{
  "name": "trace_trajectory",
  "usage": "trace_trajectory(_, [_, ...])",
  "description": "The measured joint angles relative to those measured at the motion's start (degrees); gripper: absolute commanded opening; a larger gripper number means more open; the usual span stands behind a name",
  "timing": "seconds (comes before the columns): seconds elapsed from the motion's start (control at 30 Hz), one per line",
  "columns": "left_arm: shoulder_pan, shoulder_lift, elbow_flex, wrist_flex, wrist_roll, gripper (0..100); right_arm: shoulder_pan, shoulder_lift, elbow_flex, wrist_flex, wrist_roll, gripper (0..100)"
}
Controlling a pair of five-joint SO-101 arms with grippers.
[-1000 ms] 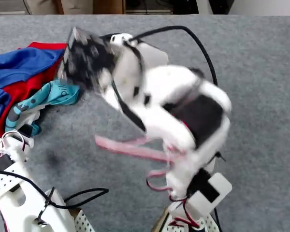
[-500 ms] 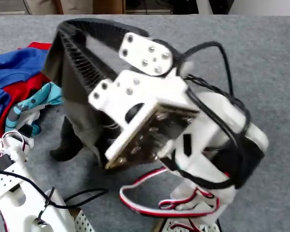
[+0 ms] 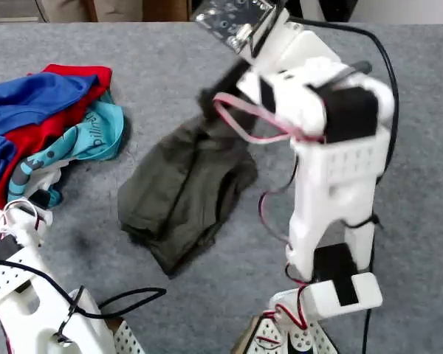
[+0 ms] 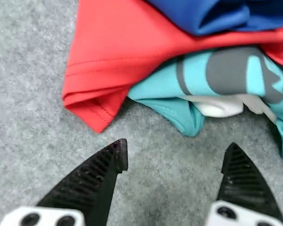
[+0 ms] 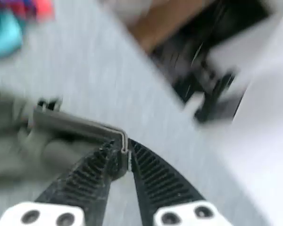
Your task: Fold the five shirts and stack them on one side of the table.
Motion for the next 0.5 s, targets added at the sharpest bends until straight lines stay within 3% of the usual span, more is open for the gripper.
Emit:
trace_trajectory(0.23, [8.35, 0.0, -8.26, 11.87, -1.23, 32, 11.34, 0.09, 28.4, -14.42, 7.56, 0.3])
trace_trajectory(0.4, [21.1, 0.0, -16.09, 22.95, -12.48, 32, 13.36, 0.18, 45.27, -29.8, 7.82, 0.3])
trace_trajectory(0.5, [29.36, 0.0, -18.9, 28.13, -19.78, 32, 13.36, 2.2, 54.59, -41.41, 3.43, 0.3])
